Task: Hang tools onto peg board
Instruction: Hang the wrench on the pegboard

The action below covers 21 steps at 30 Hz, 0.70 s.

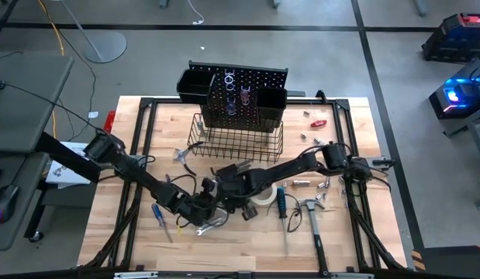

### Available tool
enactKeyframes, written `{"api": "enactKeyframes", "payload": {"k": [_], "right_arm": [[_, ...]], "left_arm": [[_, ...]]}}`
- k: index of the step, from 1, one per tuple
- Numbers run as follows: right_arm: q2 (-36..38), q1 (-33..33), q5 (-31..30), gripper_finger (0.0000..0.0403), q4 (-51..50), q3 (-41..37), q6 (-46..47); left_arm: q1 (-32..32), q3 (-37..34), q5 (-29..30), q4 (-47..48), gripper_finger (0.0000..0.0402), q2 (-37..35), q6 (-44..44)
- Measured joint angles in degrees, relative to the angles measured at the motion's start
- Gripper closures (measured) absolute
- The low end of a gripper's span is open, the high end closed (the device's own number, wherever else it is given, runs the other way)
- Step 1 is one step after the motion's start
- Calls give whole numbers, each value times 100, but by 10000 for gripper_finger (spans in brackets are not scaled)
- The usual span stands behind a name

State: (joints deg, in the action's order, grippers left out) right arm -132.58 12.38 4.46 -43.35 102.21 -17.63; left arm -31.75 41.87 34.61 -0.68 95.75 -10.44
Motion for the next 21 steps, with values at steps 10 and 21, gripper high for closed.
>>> {"api": "enactKeyframes", "payload": {"k": [10, 21], "right_arm": [[57, -103, 58, 402, -667, 1280, 649], [1276, -451, -417, 402, -588, 1345, 2044]], "left_arm": [[-528, 382, 214, 2873, 401, -2227, 2375], [-1596, 407, 1649, 3715, 401, -3888, 6110]]}}
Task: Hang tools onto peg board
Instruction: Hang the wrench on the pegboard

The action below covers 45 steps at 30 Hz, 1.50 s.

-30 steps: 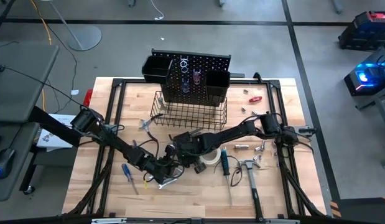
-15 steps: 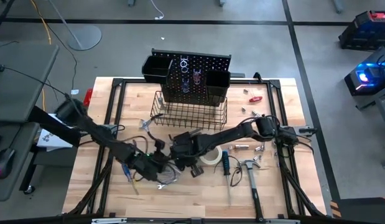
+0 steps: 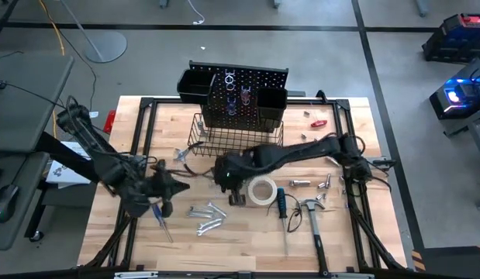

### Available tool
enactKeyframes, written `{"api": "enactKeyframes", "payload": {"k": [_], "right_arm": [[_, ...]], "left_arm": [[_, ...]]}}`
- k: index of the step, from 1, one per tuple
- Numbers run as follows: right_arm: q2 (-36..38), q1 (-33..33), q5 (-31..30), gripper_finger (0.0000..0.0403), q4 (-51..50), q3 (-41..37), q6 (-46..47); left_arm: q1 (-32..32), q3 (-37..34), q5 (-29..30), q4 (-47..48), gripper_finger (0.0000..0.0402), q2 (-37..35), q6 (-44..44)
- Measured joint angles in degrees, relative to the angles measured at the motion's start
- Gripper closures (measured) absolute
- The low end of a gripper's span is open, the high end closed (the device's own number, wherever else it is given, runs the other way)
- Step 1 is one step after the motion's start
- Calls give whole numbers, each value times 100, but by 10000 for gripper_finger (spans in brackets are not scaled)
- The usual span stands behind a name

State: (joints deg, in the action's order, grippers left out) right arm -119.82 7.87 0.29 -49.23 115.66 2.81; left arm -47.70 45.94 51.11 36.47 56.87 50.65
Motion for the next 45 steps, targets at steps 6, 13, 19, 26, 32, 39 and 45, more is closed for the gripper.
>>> {"api": "enactKeyframes", "payload": {"k": [6, 13, 19, 26, 32, 39, 45], "right_arm": [[423, -519, -499, 402, 1221, 15, 764], [292, -979, -664, 402, 1480, 1, 1056], [150, -1090, -605, 402, 1506, 1, 1142], [99, -1095, -793, 402, 1505, 1, 1133], [75, -1138, -1070, 402, 1510, 4, 1191], [73, -1216, -1185, 402, 1489, 4, 1196], [54, -1239, -1292, 402, 1475, 4, 1193]], "left_arm": [[-142, 5, 877, -76, 401, -466, 231], [-144, 5, 1046, -477, 401, -661, -542], [-140, 5, 1079, -677, 401, -661, -782], [-140, 5, 1120, -677, 401, -661, -785], [-140, 5, 1160, -677, 401, -661, -783], [-140, 5, 1209, -677, 401, -661, -780], [-140, 5, 1214, -677, 401, -661, -778]]}}
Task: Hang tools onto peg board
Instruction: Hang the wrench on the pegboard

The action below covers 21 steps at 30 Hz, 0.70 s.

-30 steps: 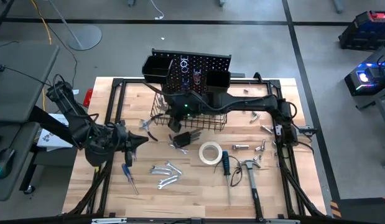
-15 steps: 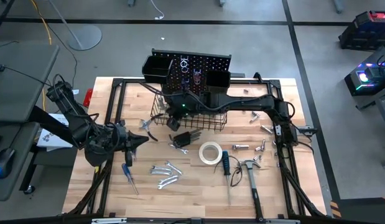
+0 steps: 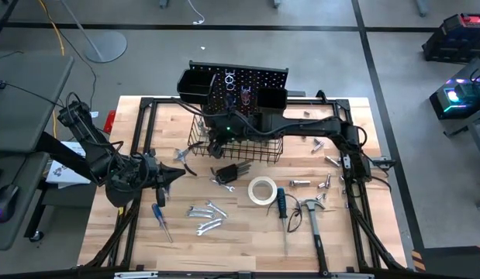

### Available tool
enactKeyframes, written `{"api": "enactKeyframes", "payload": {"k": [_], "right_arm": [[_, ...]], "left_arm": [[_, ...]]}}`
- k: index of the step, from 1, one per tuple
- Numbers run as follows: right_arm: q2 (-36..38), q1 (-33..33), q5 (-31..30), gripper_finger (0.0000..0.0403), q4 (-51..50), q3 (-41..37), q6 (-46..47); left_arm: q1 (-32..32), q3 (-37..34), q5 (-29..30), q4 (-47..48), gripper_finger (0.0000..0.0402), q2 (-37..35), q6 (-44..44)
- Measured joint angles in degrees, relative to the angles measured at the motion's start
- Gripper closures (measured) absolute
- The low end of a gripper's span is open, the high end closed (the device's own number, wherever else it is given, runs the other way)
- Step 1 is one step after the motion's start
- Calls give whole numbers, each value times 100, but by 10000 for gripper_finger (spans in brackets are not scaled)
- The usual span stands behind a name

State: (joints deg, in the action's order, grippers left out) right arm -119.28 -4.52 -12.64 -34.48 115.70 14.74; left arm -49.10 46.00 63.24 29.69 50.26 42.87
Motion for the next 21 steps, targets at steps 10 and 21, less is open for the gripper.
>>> {"api": "enactKeyframes", "payload": {"k": [10, 21], "right_arm": [[-3, 0, -219, 360, -2, 4, -281], [43, 169, -991, 206, -351, 7, -535]], "left_arm": [[0, 0, 0, 0, 401, 0, 0], [0, 0, -8, 49, 401, -1, -2]]}}
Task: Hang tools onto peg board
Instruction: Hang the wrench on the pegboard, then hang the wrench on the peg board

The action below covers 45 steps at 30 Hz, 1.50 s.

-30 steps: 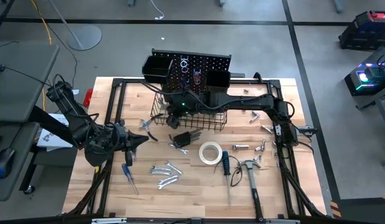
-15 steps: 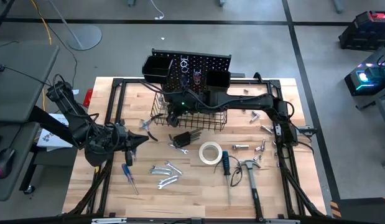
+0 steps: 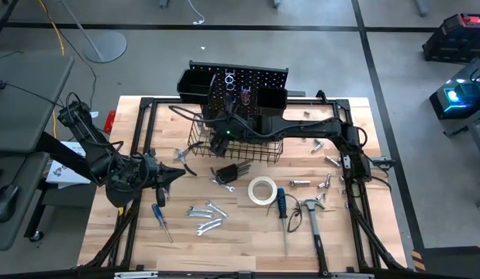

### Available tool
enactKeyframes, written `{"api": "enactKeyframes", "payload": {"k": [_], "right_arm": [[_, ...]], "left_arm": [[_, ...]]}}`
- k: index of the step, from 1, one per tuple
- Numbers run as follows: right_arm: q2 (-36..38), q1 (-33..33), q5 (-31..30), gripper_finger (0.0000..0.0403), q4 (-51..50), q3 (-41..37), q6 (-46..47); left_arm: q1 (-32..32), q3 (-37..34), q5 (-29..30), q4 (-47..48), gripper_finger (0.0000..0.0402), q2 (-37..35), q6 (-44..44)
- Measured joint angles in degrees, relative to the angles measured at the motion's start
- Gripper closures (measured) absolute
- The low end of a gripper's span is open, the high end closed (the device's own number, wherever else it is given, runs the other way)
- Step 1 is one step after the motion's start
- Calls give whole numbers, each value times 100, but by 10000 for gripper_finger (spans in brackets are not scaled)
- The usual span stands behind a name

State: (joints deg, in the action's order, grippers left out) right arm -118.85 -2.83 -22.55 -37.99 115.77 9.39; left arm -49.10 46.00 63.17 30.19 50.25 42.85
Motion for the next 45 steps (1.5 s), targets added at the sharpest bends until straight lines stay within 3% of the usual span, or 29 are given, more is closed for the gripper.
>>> {"api": "enactKeyframes", "payload": {"k": [7, 11, 15, 23, 29, 32, 36, 37, 41, 45], "right_arm": [[377, 208, 496, 203, -685, 0, 390], [614, 466, 945, 203, -901, 2, 701], [804, 836, 1035, 203, -1196, 7, 915], [870, 1822, 1078, 203, -2583, 7, 2115], [864, 2541, 1200, 210, -3323, -592, 3310], [866, 2806, 1612, 251, -2640, -1278, 3507], [860, 2955, 2100, 371, -483, -2442, 3552], [859, 2928, 2169, 386, 270, -2747, 3573], [770, 2628, 2053, 399, 2703, -3729, 3844], [427, 2261, 1985, 402, 3787, -4008, 3686]], "left_arm": [[-2, -19, -619, 460, 401, -1, -2], [0, -31, -1403, 759, 401, 14, -115], [2, -31, -2339, 921, 396, 213, -924], [654, -31, -2952, 612, 329, 1541, -2721], [1553, -32, -5359, -534, 274, 2891, -2943], [1709, -31, -6043, -809, 259, 3254, -2678], [1620, -33, -6090, -656, 255, 3206, -2039], [1531, -33, -6022, -626, 256, 3112, -1899], [1036, -20, -5335, -421, 266, 2788, -1277], [507, -28, -4859, 274, 282, 2797, -196]]}}
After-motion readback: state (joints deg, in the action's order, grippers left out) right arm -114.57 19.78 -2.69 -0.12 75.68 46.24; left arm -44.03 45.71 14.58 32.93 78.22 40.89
